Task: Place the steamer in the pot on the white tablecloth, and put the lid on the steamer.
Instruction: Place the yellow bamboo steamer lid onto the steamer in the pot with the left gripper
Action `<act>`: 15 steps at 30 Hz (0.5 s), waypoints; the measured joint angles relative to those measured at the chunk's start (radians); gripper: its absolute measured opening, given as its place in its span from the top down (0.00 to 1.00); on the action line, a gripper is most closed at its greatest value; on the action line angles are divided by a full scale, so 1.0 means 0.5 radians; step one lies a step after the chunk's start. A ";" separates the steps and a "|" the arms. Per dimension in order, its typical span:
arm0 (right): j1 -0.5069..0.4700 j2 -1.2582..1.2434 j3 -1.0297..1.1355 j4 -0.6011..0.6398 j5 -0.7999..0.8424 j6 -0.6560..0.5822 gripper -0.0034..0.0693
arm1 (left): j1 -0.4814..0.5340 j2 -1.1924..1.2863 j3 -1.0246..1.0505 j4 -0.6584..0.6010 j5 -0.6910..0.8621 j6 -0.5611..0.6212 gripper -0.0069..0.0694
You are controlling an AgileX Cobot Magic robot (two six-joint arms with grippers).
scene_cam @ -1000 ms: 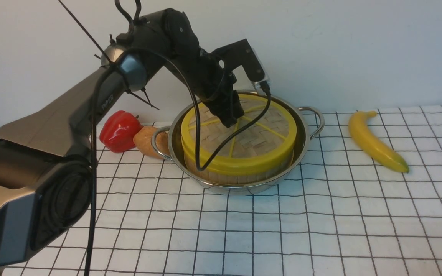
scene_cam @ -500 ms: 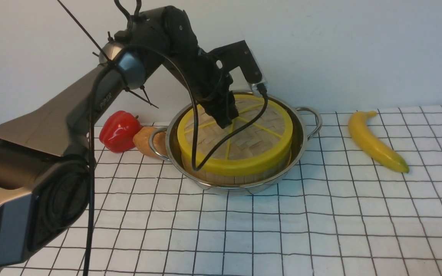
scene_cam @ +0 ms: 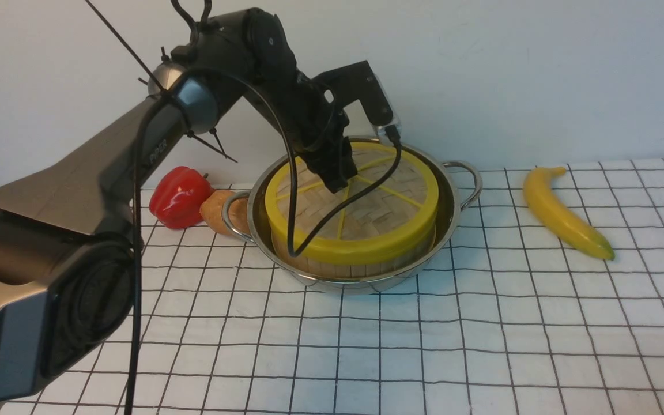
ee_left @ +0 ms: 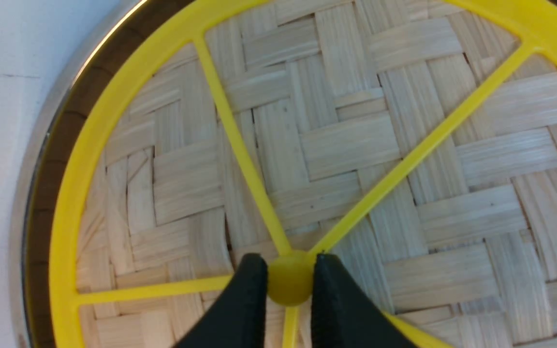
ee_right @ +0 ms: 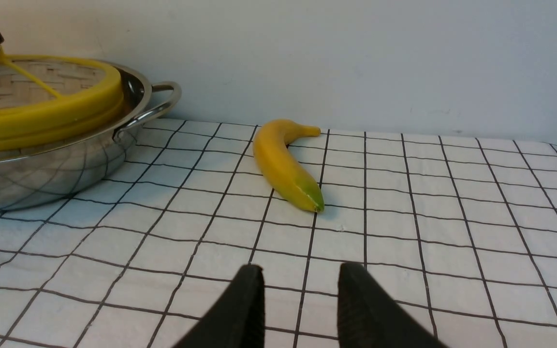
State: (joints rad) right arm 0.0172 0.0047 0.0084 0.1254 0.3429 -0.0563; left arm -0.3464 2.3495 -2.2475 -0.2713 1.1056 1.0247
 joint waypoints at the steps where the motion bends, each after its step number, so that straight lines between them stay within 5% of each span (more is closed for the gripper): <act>1: 0.000 0.000 0.000 0.000 0.000 0.000 0.62 | 0.000 0.001 0.000 -0.005 -0.005 0.002 0.77; 15: 0.000 0.000 0.000 0.000 0.000 0.000 0.62 | 0.000 0.006 0.000 -0.020 -0.012 0.020 0.77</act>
State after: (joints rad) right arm 0.0172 0.0047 0.0084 0.1254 0.3429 -0.0563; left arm -0.3464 2.3523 -2.2475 -0.2811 1.0998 1.0346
